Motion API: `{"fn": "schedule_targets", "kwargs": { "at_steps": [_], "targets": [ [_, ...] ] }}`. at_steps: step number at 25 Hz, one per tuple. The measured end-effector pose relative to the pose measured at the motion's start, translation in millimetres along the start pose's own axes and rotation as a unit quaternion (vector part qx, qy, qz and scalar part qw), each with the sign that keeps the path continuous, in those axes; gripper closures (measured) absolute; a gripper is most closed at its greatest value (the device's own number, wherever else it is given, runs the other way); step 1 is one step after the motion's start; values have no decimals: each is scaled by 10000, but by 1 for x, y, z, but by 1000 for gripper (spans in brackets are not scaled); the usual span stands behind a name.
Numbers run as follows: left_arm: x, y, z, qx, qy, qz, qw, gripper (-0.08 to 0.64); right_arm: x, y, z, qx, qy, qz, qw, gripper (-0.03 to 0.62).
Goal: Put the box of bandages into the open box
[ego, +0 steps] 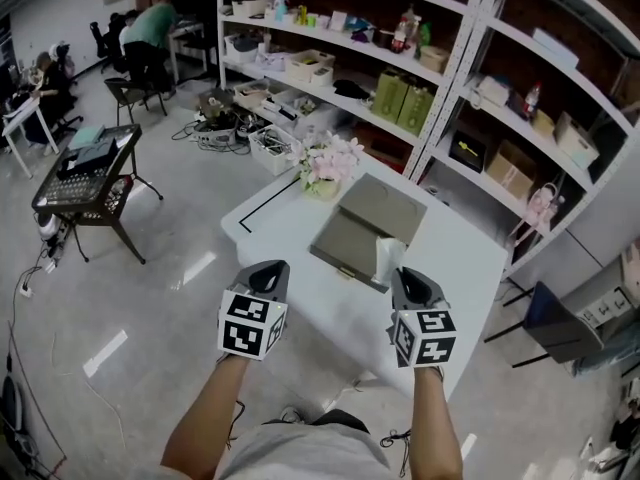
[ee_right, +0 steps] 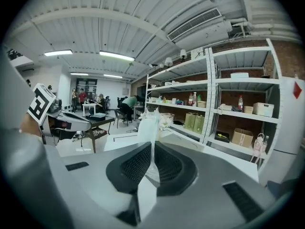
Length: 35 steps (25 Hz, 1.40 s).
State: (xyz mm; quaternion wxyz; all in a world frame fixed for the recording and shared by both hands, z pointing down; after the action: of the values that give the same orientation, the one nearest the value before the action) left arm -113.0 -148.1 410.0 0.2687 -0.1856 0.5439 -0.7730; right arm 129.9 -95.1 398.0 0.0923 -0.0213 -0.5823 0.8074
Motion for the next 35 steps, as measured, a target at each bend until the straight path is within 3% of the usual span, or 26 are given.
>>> {"fn": "schedule_targets", "kwargs": {
  "at_steps": [18,26,35],
  "targets": [
    [30,14,79,188,73,58,9998,558,-46,-1,107,490,271,-272,9981,568],
    [35,15,114,381,145,60,9992,558,-60,-23,155,926,503,-455,9934,566],
    [45,11,134,538,333,-1,9980,558,-57,-62,194,1622,923,-682,9801,566]
  ]
}}
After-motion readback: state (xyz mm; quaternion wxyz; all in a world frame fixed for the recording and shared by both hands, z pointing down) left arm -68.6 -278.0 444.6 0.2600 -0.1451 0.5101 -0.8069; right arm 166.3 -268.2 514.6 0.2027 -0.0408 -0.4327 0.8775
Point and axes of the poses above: the fingertips, and each gripper's own axes: z forward along the fingers, x to its left, y out of its top, the point moved 5 cm from there along -z, backward along the fingers
